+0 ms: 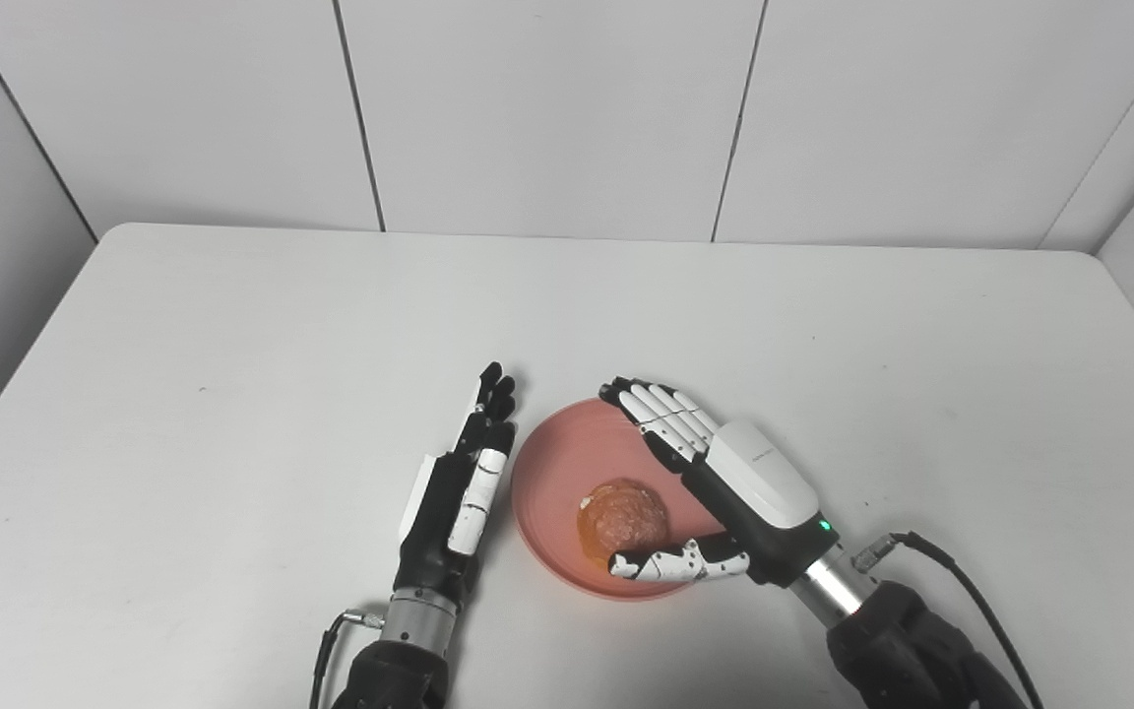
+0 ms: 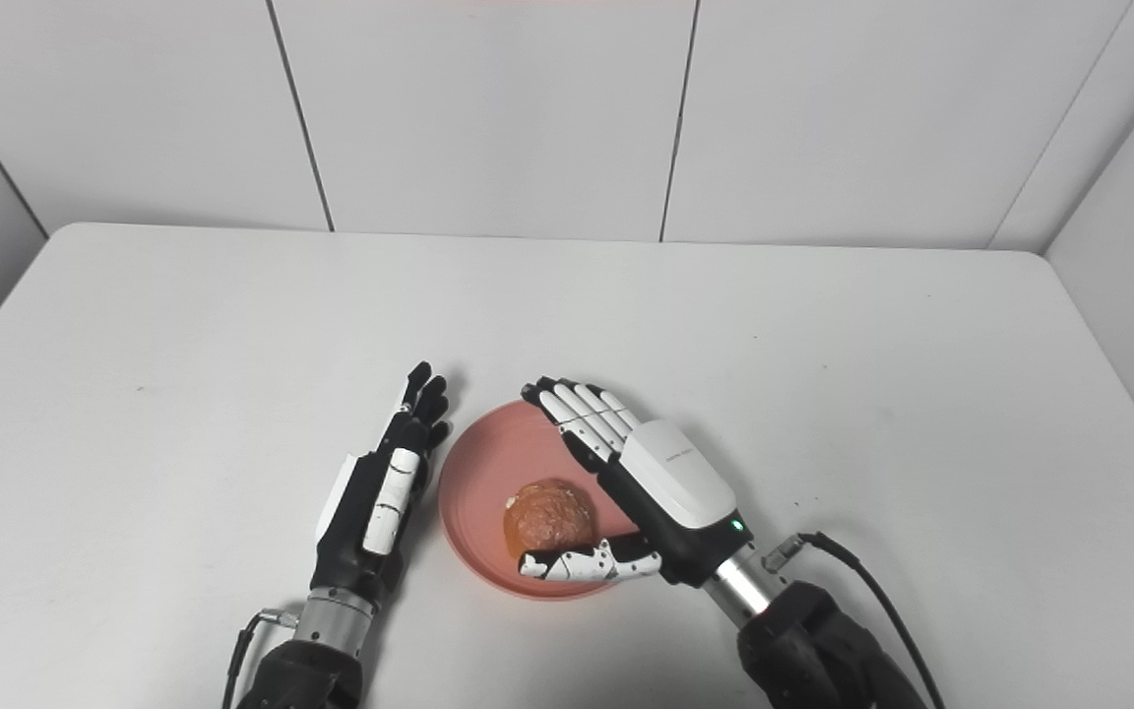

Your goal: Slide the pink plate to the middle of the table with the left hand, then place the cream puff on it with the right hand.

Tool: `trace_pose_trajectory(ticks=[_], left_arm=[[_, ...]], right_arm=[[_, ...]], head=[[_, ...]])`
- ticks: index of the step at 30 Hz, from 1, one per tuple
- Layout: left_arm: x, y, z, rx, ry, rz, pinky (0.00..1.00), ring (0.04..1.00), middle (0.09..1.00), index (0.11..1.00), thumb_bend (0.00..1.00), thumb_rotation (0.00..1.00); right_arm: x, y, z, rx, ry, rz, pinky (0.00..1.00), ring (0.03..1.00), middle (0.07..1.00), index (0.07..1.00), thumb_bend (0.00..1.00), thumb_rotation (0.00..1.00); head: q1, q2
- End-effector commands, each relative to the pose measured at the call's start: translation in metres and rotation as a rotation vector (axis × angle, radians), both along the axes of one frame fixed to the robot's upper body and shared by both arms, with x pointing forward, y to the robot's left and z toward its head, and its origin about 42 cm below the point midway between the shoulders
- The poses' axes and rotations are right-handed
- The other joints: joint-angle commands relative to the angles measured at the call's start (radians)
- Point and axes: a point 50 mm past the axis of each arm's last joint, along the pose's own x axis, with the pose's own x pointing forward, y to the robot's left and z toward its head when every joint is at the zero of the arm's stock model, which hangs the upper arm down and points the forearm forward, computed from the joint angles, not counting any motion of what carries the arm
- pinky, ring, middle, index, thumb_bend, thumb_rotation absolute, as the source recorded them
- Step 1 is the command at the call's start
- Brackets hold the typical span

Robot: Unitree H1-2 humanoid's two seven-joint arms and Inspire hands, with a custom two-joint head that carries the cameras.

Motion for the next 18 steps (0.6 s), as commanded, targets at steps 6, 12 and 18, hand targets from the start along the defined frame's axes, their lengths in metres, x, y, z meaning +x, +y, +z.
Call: trace_pose_trajectory(ticks=[6,12,18], left_arm=[[0.0029,-0.0016,0.0075,-0.006,-0.059,-0.006,0.99,0.999,1.0,1.0,0.63,0.96],[0.0029,0.0012,0.0069,0.004,-0.066,0.004,1.0,1.0,1.0,1.0,0.64,0.96],[0.0042,0.0048,0.0059,0.026,-0.075,0.017,0.99,1.0,1.0,1.0,0.66,0.97]], right_arm=[[-0.0013,-0.0042,0.0146,0.239,-0.028,-0.072,1.0,1.0,1.0,1.0,0.75,0.91],[-0.0018,-0.0062,0.0113,0.487,0.023,-0.154,1.0,1.0,1.0,1.0,0.7,0.89],[-0.0048,-0.0077,0.0082,0.591,0.091,-0.264,1.0,1.0,1.0,1.0,0.65,0.99]], head=[[0.003,0.0],[0.006,0.002],[0.018,0.006]])
